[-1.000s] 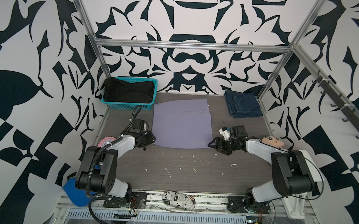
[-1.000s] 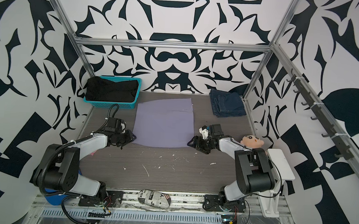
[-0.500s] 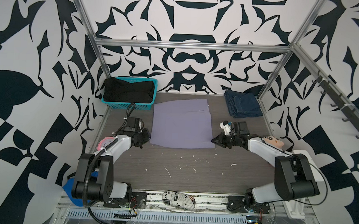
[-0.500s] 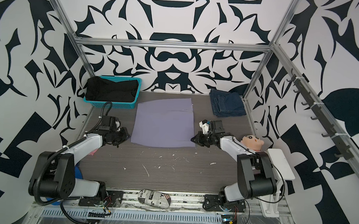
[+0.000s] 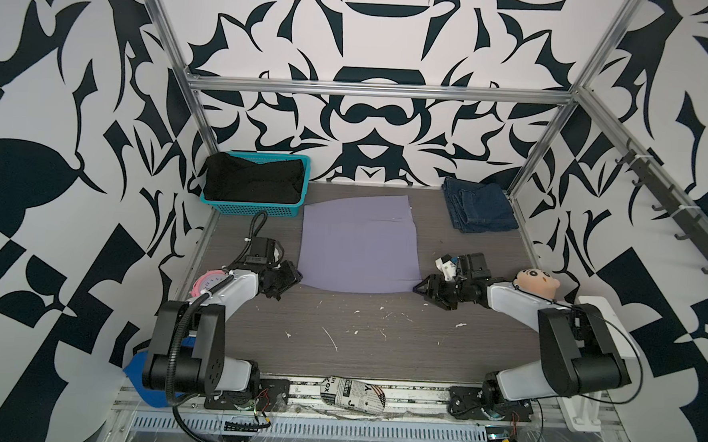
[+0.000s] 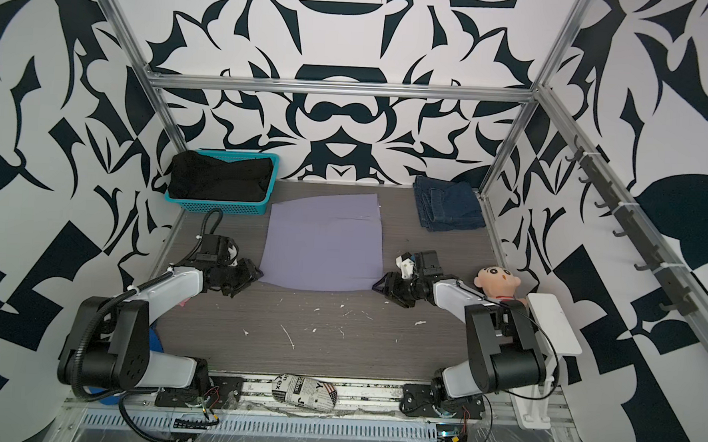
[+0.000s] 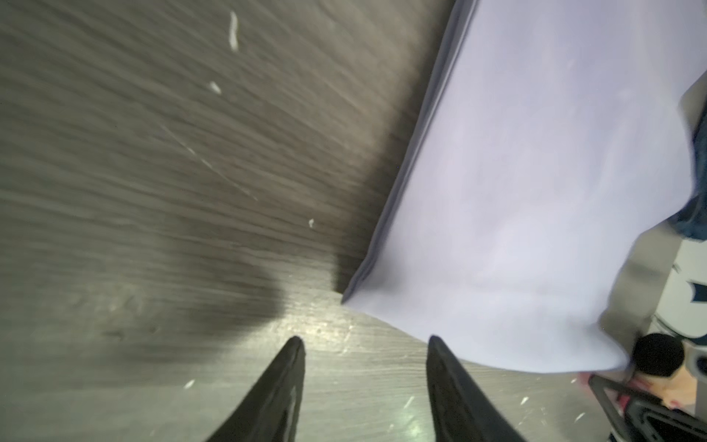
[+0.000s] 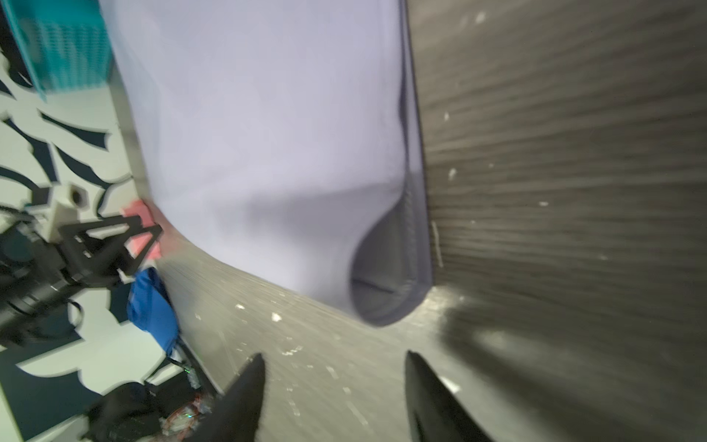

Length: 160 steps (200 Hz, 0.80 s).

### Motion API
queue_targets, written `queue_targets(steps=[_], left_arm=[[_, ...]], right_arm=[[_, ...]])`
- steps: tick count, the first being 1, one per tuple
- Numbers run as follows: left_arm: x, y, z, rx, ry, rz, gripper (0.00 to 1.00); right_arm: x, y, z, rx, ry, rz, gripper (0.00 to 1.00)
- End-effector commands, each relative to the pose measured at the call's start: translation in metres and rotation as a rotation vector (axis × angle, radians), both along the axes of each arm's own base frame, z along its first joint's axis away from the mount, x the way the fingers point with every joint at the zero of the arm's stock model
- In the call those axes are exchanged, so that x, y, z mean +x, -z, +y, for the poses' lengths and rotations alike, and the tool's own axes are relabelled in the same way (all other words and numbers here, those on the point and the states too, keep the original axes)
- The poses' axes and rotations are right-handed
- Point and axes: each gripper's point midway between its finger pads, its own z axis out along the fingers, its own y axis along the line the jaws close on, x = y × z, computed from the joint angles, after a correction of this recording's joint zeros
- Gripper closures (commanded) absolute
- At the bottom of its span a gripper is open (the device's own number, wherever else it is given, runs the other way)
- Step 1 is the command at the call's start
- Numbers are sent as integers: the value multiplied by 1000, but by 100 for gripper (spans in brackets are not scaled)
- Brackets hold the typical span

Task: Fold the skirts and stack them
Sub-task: 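Lay the lavender skirt flat on the table and open both grippers, then grasp the lavender skirt's near corners with both grippers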

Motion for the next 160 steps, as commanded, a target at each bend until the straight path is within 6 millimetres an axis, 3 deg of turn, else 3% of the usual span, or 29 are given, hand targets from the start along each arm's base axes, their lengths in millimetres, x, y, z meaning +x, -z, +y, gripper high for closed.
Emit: queue_targets(steps=[1, 14, 36, 41, 57, 67, 80, 97, 116, 120, 127, 160], left_arm=[[9, 6, -7, -47, 8, -14, 49], [13, 11, -8, -52, 12, -19, 51], [18, 18, -11, -73, 10, -25, 62], [19, 20, -12, -79, 10, -24, 68], [22, 21, -14, -94, 13, -28, 87], [23, 19, -14, -96, 11, -31, 94], [26, 12, -12, -89, 7, -39, 100], [29, -4, -7, -82, -6, -67, 100], [28, -20, 2, -56, -28, -90, 100], [28, -23, 3, -53, -30, -95, 100], [27, -28, 5, -50, -35, -106, 100], [26, -51, 14, -45, -64, -131, 100]], right_arm=[[19, -8, 11, 90, 24, -56, 19], [24, -6, 11, 90, 31, -69, 19], [35, -3, 10, 82, 56, -99, 21], [38, -2, 9, 78, 62, -108, 23], [48, -1, 8, 68, 76, -142, 35], [54, -5, 10, 75, 75, -160, 42], [60, -11, 12, 85, 69, -175, 58], [60, -22, 13, 97, 62, -186, 79], [56, -38, 11, 83, 53, -211, 84], [55, -41, 10, 75, 52, -217, 94], [52, -46, 8, 61, 51, -222, 100], [45, -77, 3, 30, 43, -252, 100]])
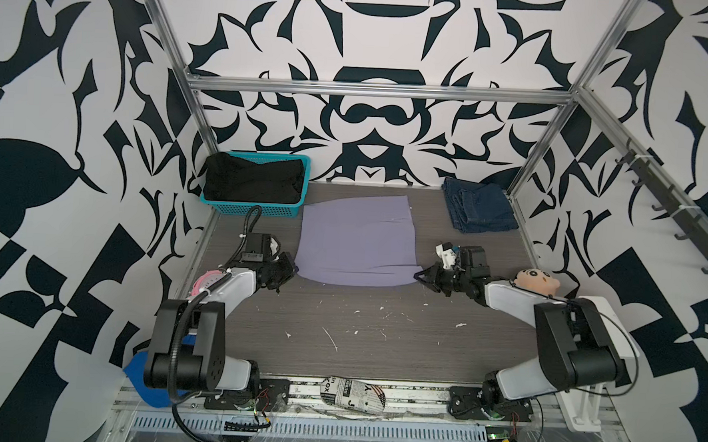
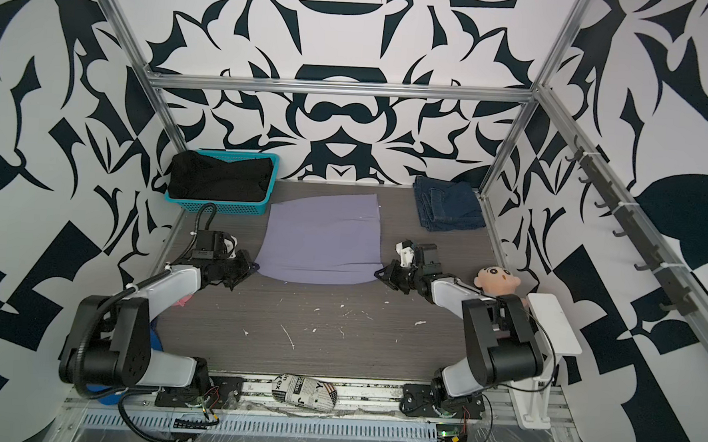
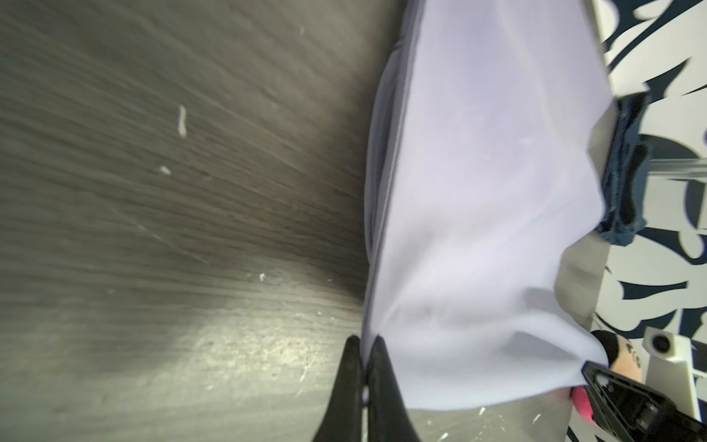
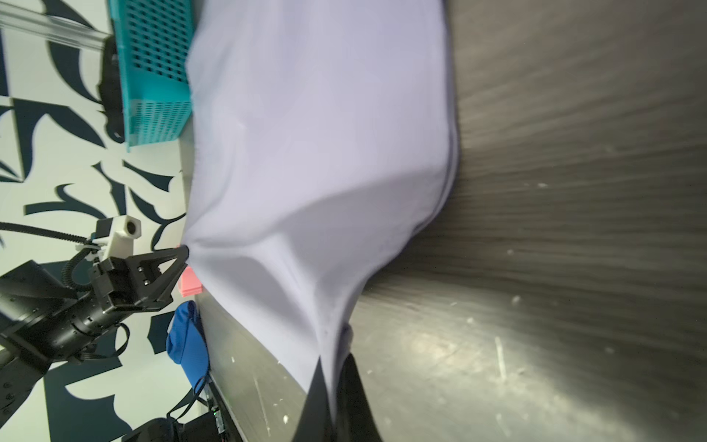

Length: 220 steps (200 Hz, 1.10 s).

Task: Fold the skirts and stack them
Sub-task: 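Grasp the lavender skirt's near corners with both grippers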

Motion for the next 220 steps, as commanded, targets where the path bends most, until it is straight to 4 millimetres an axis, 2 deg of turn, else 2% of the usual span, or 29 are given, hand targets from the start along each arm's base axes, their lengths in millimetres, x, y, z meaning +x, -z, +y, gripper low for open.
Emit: queue_targets(steps=[1, 29, 34, 38, 42, 46, 48, 51, 72, 81, 92, 104, 119, 137, 172, 195, 202, 220], left_arm=[[-1, -16, 11, 23, -35, 8, 100], [-1, -35, 11, 29, -17, 1, 100], [-2, -37, 11, 33, -16, -6, 100], [-3, -38, 12, 39, -19, -8, 100], [-4, -38, 13, 44, -21, -10, 100], [-4, -36, 15, 51, -26, -8, 99], [-5, -35, 15, 54, -28, -6, 97], [-6, -34, 16, 59, -31, -2, 95], [-6, -26, 18, 69, -35, -8, 94], [-7, -19, 17, 64, -34, 5, 95], [-8, -8, 16, 60, -31, 28, 100], [-9, 4, 16, 61, -31, 56, 100], [-11, 19, 17, 62, -34, 100, 100], [-12, 28, 15, 54, -25, 135, 100], [-14, 21, 23, 95, -47, 122, 100], [-15, 17, 26, 110, -54, 111, 100], [-15, 17, 27, 110, -57, 115, 100], [-18, 21, 26, 103, -51, 126, 100]], right_arm=[[2, -31, -5, -44, -5, -54, 100], [0, -61, -16, -105, 24, -68, 100], [0, -62, -18, -119, 33, -56, 96], [0, -63, -20, -130, 38, -51, 85], [1, -63, -20, -136, 38, -43, 67], [1, -63, -20, -137, 31, -36, 15], [1, -63, -19, -137, 24, -34, 5], [1, -62, -18, -135, 11, -31, 1], [5, -49, -11, -125, -39, -11, 0], [4, -40, -11, -127, -48, -8, 0], [3, -32, -7, -107, -68, -24, 2], [-1, -23, -3, -88, -96, -43, 4], [-8, -8, -2, -85, -117, -29, 15], [-17, 8, -2, -81, -135, 5, 19], [-39, 29, 0, -66, -169, 61, 27], [-55, 35, 6, -26, -188, 70, 29], [-59, 36, 6, -15, -185, 73, 32], [-67, 40, 7, -7, -176, 77, 34]])
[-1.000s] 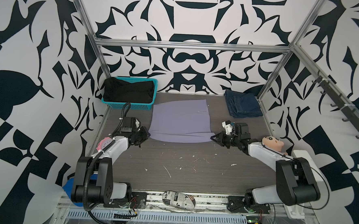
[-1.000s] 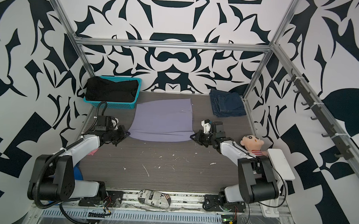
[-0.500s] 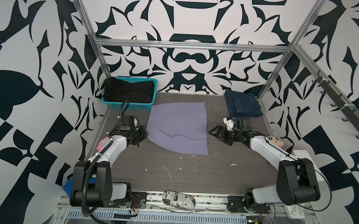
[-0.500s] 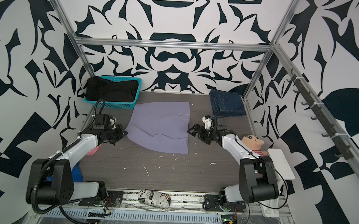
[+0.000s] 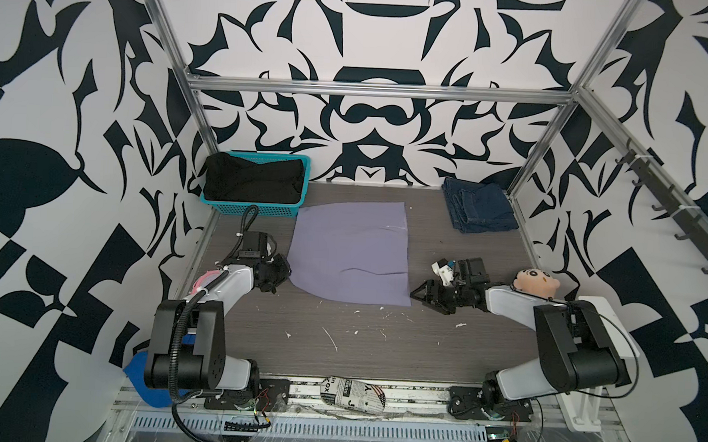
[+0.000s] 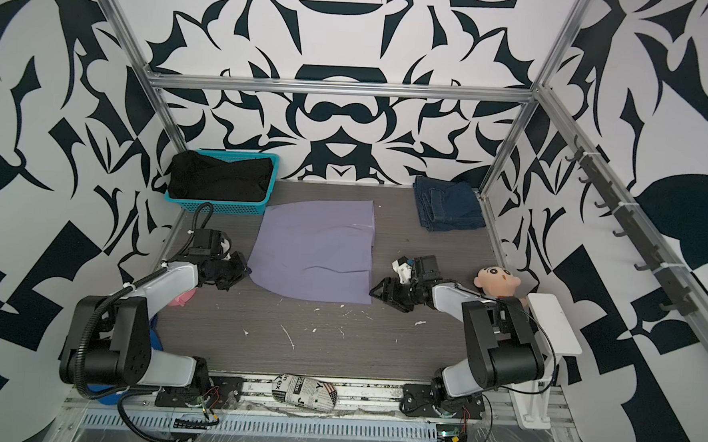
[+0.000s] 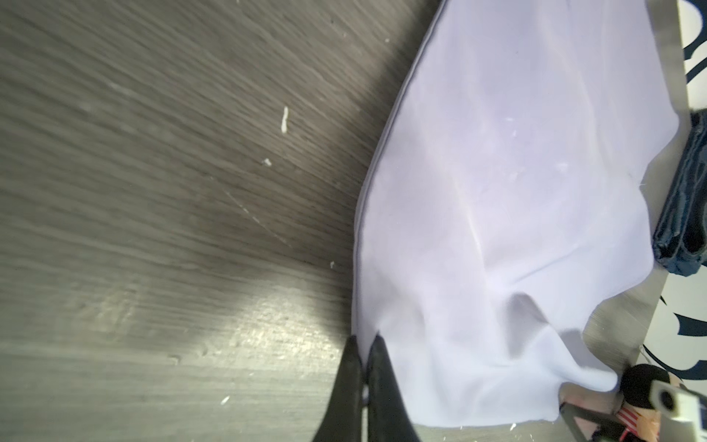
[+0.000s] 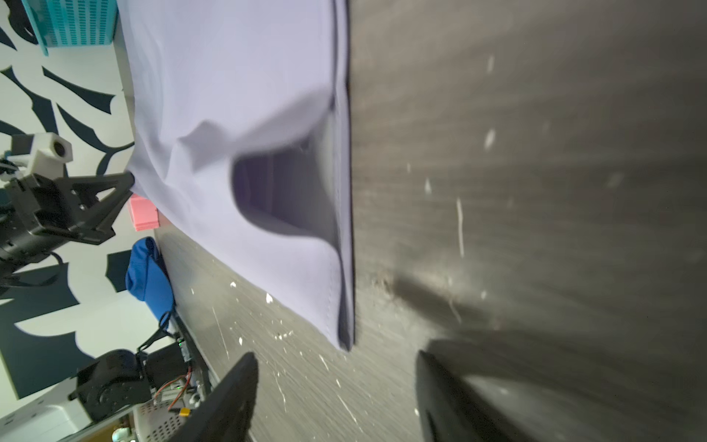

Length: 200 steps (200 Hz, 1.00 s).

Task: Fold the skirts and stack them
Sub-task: 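Grasp the lavender skirt's near corners with both grippers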

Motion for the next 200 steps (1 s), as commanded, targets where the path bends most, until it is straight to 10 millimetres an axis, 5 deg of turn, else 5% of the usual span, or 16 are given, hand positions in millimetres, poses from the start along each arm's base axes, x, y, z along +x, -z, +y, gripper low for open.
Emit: queue_targets(steps=[1, 32, 79, 83, 88, 91, 157, 200], left_arm=[[-8, 3, 4, 15, -5, 26, 100], [-9, 7, 3, 8, -2, 31, 100], [-8, -4, 3, 8, 5, 7, 100], [-8, -4, 3, 10, 4, 5, 100], [-9, -5, 3, 10, 4, 4, 100], [-9, -5, 3, 10, 5, 3, 100], [-11, -11, 7, 19, -7, -14, 100], [-5, -37, 6, 8, -2, -60, 100]], right_arm=[[-4, -8, 8, 47, -12, -47, 34], [-2, 5, 21, 74, 0, -20, 35], [6, 17, 47, 130, 7, 22, 49], [7, 17, 47, 135, 10, 22, 57], [8, 18, 48, 138, 21, 24, 91], [8, 19, 47, 138, 28, 28, 100], [11, 0, 42, 115, 59, 5, 100], [30, -67, 36, 121, 49, -148, 100]])
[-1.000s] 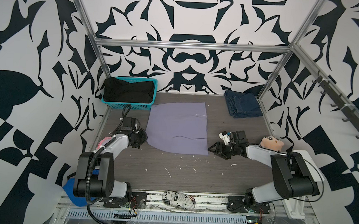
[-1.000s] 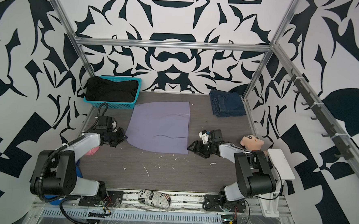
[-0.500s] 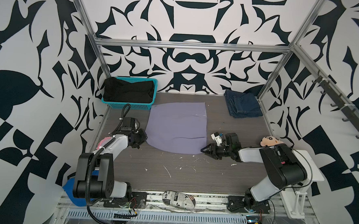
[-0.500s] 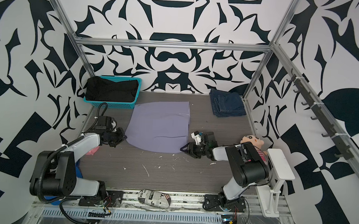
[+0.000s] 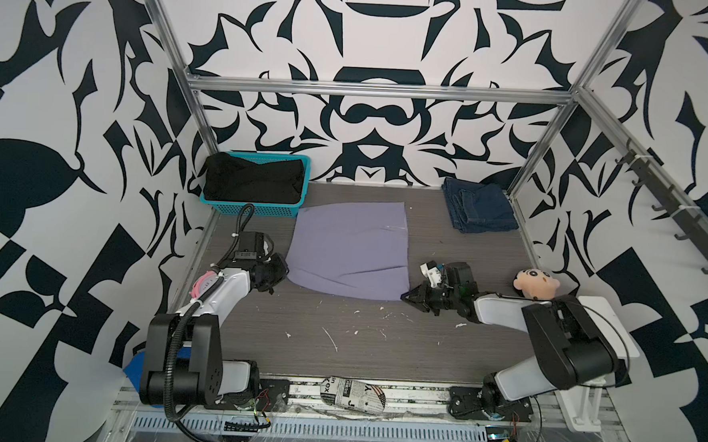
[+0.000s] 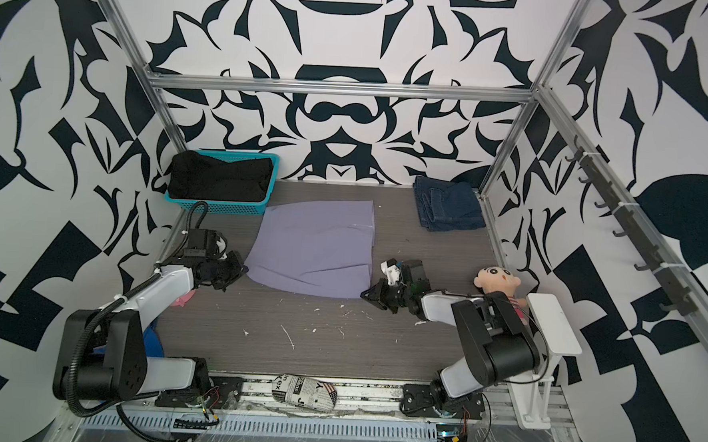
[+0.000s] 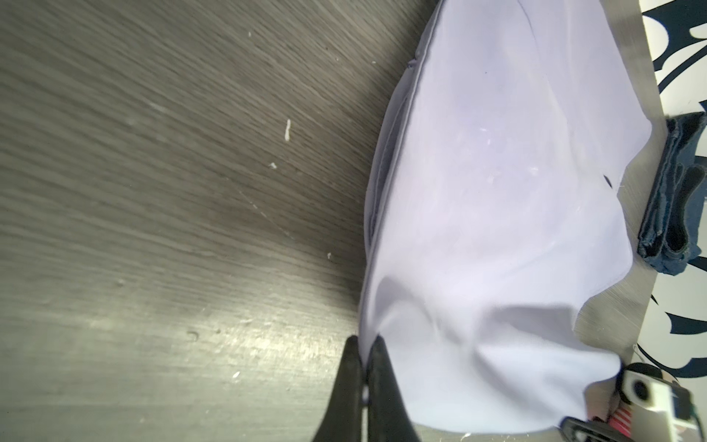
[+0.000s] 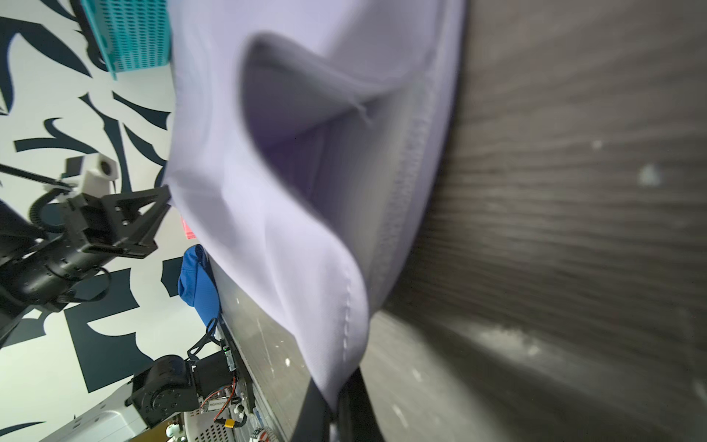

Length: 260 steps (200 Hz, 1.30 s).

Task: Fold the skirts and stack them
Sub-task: 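Grasp the lavender skirt's near corners with both grippers, then lift the lavender skirt with both grippers and swing it away from the robot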

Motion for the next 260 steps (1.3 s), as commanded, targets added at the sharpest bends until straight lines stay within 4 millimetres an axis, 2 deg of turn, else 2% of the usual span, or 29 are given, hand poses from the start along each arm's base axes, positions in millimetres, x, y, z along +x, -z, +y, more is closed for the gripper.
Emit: queue_targets(steps=[1, 12, 15, 52, 95, 112, 139, 167, 187, 202, 219, 236, 260], left_arm=[[1, -22, 1, -3, 5, -30, 100], [5, -32, 0, -8, 8, -40, 100], [7, -43, 0, -10, 8, -73, 100], [24, -114, -9, -47, 49, -189, 100], [32, -213, -13, -47, 84, -354, 100], [29, -245, -10, -23, 85, -407, 100], [19, -287, -7, 1, 85, -471, 100], [0, -331, -13, -32, 97, -574, 100], [-16, -345, -20, -81, 112, -607, 100], [-26, -345, -25, -119, 130, -605, 100], [-34, -330, -30, -142, 146, -554, 100], [-34, -316, -33, -157, 162, -521, 100], [-25, -295, -38, -184, 182, -500, 92]], right_arm=[[19, -49, -3, -2, -1, -133, 100], [25, -72, -2, -4, -12, -184, 100], [27, -79, -2, -5, -15, -195, 100], [48, -158, 2, 3, -43, -349, 100], [69, -253, -18, 30, 27, -495, 100], [68, -289, -27, 17, 48, -565, 100], [59, -329, -42, 20, 77, -643, 100], [35, -356, -47, 13, 70, -712, 100], [14, -363, -49, 11, 64, -733, 100], [1, -366, -51, 4, 61, -744, 100], [-7, -366, -53, -3, 69, -748, 100], [-7, -361, -54, -8, 77, -739, 100], [1, -352, -54, -2, 92, -725, 100]])
